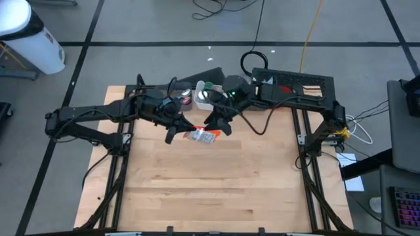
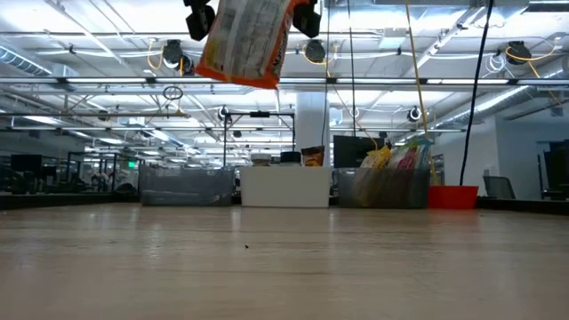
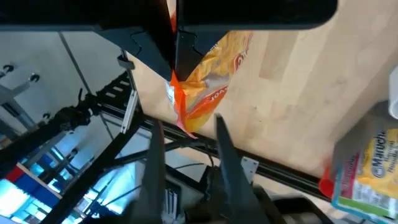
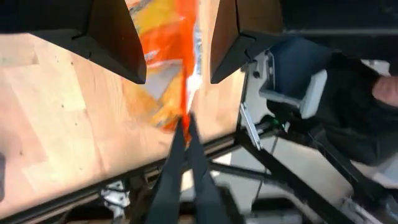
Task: Pick & Place Food Item
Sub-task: Put the orange noodle pack into the right black bin
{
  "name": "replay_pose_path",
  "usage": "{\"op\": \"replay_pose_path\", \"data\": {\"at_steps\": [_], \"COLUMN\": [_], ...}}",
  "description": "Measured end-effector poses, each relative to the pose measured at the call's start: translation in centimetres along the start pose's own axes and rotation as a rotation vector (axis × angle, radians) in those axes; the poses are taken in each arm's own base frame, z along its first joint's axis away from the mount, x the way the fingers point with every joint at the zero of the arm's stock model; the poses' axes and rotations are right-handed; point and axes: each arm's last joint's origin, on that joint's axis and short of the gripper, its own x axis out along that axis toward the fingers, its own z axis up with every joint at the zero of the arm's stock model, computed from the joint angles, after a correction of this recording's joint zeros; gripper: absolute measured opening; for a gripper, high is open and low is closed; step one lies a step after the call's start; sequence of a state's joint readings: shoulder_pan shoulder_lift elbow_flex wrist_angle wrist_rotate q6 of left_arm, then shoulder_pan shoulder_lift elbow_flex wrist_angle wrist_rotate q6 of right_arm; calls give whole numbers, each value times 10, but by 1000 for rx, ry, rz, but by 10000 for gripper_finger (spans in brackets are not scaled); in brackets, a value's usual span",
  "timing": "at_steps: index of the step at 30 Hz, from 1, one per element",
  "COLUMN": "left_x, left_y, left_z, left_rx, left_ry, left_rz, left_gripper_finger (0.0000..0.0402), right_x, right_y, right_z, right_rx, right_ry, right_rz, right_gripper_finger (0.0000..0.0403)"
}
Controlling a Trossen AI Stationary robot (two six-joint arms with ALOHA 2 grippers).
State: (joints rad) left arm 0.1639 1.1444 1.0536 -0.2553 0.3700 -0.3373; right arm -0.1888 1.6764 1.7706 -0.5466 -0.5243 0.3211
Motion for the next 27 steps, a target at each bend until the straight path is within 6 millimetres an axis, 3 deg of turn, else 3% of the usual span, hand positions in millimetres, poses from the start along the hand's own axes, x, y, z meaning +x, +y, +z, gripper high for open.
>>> {"op": "replay_pose_path", "data": {"at_steps": [21,27], "left_x": [-4,-4], "left_y": [9,9], "left_z": [3,3], "left_rx": [-20,-16], "left_ry": [-7,-8], "left_rz": [10,9], "left_gripper_finger": [3,3], "right_x": [3,3], "right_y": [-4,-4], "right_z": [-2,-2], "right_rx": [-62,-50], "right_ry": [1,2], "right_rz": [-81,-78], "right_gripper_finger": [171,147]}}
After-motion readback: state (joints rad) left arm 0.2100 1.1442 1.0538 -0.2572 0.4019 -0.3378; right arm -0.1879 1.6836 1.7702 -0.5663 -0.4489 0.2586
